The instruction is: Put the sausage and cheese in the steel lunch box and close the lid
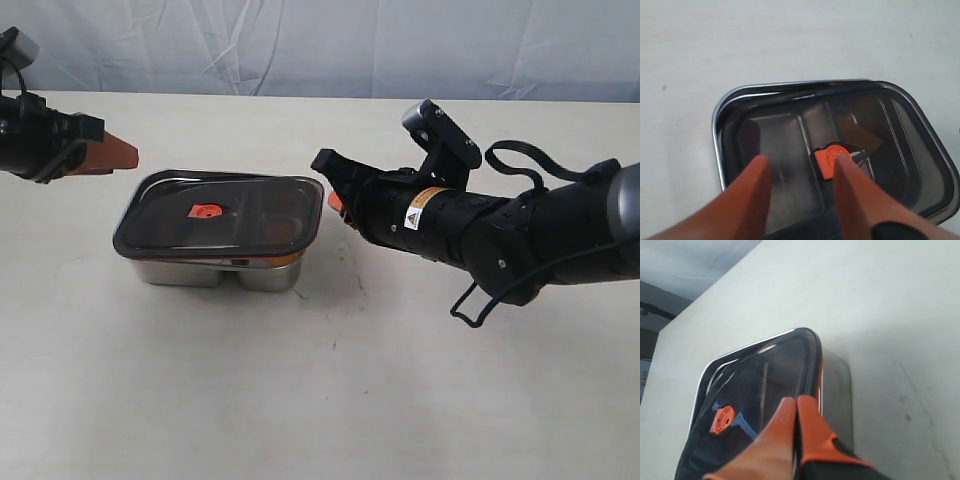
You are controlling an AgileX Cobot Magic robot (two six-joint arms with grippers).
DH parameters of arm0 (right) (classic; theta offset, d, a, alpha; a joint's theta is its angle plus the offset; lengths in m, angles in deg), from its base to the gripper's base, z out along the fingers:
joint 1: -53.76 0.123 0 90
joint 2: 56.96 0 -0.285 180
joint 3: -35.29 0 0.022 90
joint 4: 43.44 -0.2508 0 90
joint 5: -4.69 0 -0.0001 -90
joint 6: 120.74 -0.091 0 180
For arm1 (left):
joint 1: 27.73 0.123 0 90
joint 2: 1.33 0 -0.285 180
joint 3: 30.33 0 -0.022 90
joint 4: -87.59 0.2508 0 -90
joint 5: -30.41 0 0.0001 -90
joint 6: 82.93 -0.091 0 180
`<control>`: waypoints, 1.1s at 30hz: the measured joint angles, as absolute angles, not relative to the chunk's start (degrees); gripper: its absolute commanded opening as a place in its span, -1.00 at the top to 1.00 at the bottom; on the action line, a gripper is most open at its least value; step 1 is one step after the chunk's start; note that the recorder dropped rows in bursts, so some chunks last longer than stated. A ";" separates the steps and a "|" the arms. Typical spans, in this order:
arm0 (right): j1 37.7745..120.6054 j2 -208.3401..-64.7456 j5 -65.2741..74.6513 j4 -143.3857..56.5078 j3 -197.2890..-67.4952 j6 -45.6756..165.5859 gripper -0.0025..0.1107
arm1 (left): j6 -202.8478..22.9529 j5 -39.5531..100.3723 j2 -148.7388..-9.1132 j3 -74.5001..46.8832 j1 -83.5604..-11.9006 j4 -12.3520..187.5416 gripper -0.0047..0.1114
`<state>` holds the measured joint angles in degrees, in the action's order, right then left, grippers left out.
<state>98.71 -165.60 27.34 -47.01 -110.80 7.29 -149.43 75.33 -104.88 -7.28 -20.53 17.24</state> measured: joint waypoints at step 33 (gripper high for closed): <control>100.26 -167.30 5.47 -31.43 -120.56 6.65 0.97 | -146.19 70.73 -104.88 -7.28 -20.53 19.28 0.92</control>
<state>100.26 -167.30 5.47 -31.43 -120.56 6.65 -146.19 70.73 -104.88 -7.28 -20.53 19.28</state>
